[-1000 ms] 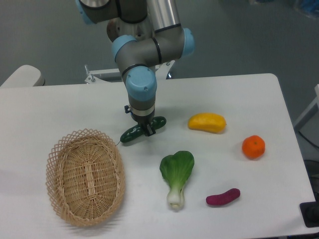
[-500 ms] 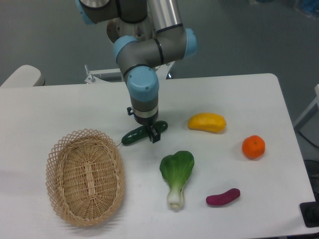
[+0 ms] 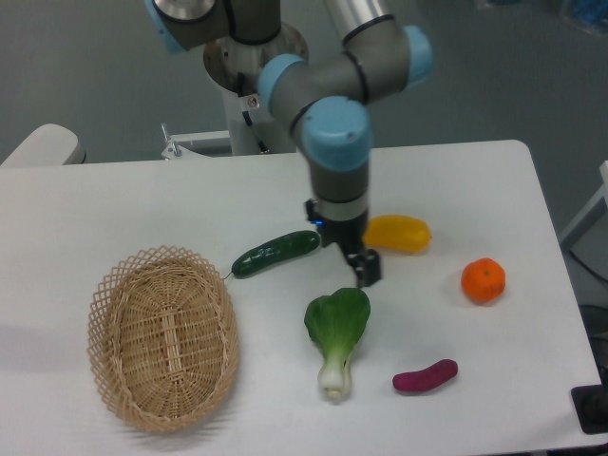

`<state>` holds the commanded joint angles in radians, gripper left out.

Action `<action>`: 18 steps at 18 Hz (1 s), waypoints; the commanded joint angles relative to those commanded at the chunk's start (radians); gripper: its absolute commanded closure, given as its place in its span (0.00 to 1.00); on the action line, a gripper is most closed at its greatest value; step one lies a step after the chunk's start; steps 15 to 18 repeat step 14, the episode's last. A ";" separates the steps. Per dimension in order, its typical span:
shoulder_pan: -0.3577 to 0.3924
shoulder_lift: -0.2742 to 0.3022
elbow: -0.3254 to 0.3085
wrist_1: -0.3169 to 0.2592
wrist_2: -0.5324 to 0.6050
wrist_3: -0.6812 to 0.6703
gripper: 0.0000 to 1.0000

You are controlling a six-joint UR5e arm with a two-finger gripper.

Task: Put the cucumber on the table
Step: 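Open the gripper, release the cucumber and lift away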

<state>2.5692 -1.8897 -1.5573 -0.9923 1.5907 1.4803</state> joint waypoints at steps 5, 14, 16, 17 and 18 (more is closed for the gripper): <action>0.087 -0.045 0.100 -0.012 -0.005 0.191 0.00; 0.233 -0.042 0.106 -0.040 -0.090 0.512 0.00; 0.233 -0.042 0.106 -0.040 -0.090 0.512 0.00; 0.233 -0.042 0.106 -0.040 -0.090 0.512 0.00; 0.233 -0.042 0.106 -0.040 -0.090 0.512 0.00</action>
